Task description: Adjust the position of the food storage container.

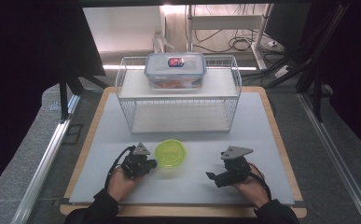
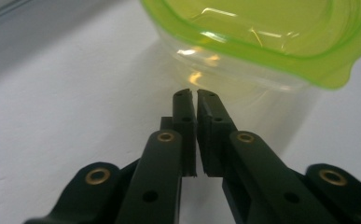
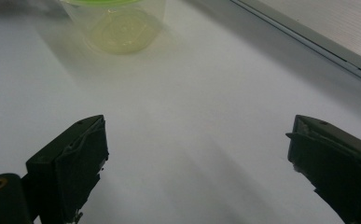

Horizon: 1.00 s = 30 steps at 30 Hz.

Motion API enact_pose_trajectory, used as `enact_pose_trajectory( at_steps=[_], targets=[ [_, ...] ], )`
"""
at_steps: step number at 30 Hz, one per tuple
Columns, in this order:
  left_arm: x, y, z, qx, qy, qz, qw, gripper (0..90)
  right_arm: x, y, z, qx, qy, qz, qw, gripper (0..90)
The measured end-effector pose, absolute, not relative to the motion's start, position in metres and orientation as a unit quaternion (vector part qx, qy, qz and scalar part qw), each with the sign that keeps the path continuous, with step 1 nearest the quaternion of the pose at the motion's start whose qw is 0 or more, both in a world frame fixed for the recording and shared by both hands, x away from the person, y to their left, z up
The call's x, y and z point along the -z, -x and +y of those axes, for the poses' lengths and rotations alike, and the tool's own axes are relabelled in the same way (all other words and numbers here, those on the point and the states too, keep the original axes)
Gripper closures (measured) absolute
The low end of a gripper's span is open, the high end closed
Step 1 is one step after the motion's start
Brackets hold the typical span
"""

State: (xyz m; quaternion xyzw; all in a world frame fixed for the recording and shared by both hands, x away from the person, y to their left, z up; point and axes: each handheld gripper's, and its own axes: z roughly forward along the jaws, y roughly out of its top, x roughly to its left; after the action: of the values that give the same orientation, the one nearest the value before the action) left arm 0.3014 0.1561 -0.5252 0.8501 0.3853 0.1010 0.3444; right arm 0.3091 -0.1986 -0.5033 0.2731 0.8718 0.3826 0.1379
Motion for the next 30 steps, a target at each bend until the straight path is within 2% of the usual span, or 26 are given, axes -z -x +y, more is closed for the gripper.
enact_pose_trajectory(
  at_steps=[4, 10, 14, 23, 30],
  targets=[
    [0.519, -0.292, 0.166, -0.128, -0.844, 0.393, 0.343, 73.8, 0.503, -0.309, -0.199, -0.386, -0.271, 0.871, 0.136, 4.6],
    [0.511, -0.276, 0.176, -0.172, -0.832, 0.385, 0.361, 42.7, 0.502, -0.309, -0.200, -0.391, -0.270, 0.870, 0.130, 4.5],
    [0.513, -0.265, 0.180, -0.187, -0.832, 0.380, 0.358, 28.0, 0.501, -0.309, -0.200, -0.396, -0.270, 0.869, 0.120, 4.3],
    [0.517, -0.251, 0.195, -0.179, -0.815, 0.388, 0.392, 8.9, 0.504, -0.310, -0.200, -0.391, -0.263, 0.874, 0.120, 2.6],
    [0.518, -0.250, 0.195, -0.200, -0.819, 0.371, 0.390, 3.1, 0.505, -0.312, -0.201, -0.393, -0.269, 0.872, 0.115, 1.9]
  ],
)
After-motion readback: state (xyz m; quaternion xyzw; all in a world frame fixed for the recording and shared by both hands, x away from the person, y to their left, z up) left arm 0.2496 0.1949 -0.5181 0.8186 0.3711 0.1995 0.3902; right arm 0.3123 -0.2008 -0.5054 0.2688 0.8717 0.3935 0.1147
